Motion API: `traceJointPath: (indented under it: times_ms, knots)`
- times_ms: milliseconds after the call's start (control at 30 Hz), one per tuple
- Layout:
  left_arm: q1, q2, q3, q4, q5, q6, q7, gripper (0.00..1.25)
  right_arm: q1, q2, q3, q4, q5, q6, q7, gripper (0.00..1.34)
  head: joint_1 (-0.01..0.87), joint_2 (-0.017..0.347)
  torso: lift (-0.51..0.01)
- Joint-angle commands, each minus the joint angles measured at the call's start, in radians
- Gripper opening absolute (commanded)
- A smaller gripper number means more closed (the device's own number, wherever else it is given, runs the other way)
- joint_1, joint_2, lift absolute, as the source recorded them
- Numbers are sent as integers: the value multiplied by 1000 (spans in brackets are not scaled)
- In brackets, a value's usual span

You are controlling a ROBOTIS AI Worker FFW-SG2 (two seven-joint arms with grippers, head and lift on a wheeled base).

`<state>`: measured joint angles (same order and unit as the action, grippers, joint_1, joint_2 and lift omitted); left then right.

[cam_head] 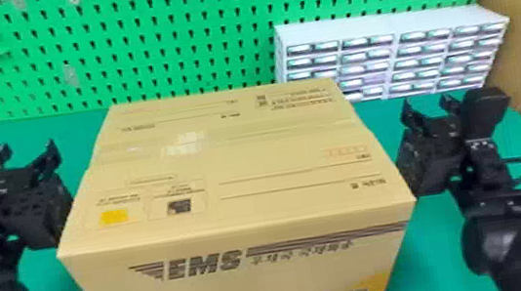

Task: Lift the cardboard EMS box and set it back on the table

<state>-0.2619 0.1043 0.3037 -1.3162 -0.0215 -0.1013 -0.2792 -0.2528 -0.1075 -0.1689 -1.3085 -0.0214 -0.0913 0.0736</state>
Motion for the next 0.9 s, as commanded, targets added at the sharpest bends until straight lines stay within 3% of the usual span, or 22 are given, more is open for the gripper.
traceJointPath:
  times_ms: [0,867]
  knots:
    - [0,0,-2,0,0,0,0,756,0,0,-1,0,-2,1,0,799,678,-15,-90]
    - [0,-1,-2,0,2,0,0,756,0,-1,-9,-2,-8,1,0,798,678,-15,-90]
